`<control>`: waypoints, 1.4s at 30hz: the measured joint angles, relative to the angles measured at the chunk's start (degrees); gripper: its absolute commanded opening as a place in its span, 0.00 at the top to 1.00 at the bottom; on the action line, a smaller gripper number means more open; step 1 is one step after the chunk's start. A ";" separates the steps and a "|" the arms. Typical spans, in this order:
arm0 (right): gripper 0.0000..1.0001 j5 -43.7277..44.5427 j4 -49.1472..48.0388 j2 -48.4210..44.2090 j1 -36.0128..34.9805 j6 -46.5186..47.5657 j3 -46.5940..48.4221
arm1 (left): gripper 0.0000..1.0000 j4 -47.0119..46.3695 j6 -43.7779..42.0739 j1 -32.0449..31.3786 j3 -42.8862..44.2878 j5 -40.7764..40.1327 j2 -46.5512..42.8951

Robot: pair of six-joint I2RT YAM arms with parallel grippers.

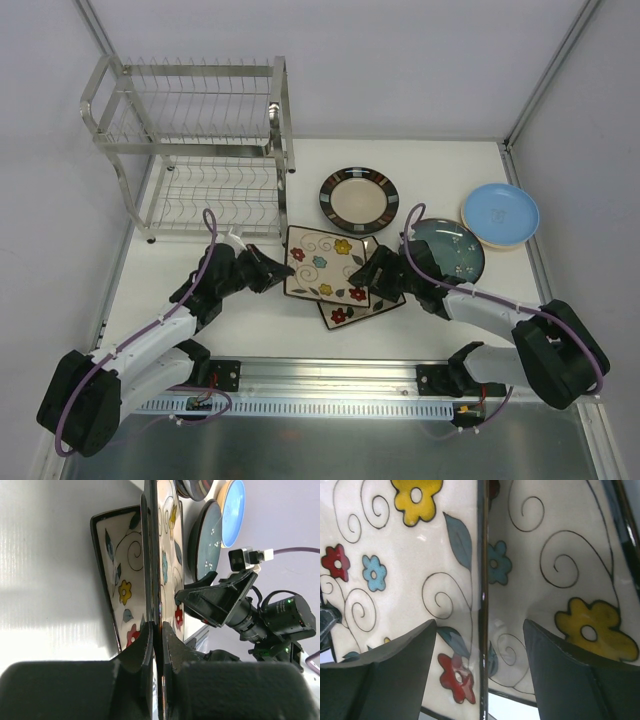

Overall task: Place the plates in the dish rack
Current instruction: Pass the plate from the left arm to the right

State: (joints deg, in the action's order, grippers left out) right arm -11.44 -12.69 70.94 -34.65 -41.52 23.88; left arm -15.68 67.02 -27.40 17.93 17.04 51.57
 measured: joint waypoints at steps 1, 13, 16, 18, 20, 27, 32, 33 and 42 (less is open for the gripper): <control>0.27 -0.39 -0.87 0.46 0.11 -0.42 0.00 | 1.00 -0.39 0.02 0.00 -0.07 0.17 0.00; 0.49 -2.36 -7.78 1.66 0.96 -2.71 0.00 | 1.00 -4.94 0.96 0.00 -1.99 3.26 0.11; 0.59 -2.38 -8.26 1.53 1.42 -3.13 -0.09 | 1.00 -5.81 1.18 0.00 -2.03 3.56 0.24; 0.63 -2.40 -8.85 0.59 2.16 -3.76 -0.26 | 1.00 -6.32 1.25 0.11 -2.25 3.56 0.46; 0.72 -2.19 -9.05 -1.05 2.91 -4.04 -0.61 | 1.00 -6.93 1.70 0.11 -2.62 3.61 0.74; 0.97 -1.90 -6.47 -10.45 5.11 -5.84 -1.40 | 1.00 -10.43 4.28 0.11 -3.37 5.16 2.56; 0.99 -1.27 -1.33 -17.00 5.92 -5.99 -0.44 | 0.99 -15.15 4.85 0.02 -3.37 7.30 4.20; 0.99 -1.22 -0.13 -17.86 6.03 -5.84 -0.13 | 0.96 -15.89 4.96 0.02 -3.34 7.80 4.52; 0.99 -0.57 10.54 -24.22 7.45 -1.09 2.21 | 0.41 -19.04 4.44 -0.39 -2.67 11.19 6.93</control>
State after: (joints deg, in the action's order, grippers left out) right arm -12.01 -2.15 46.72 -27.20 -42.61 26.09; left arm -34.72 71.46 -27.79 15.27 28.23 58.50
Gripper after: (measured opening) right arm 0.062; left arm 0.502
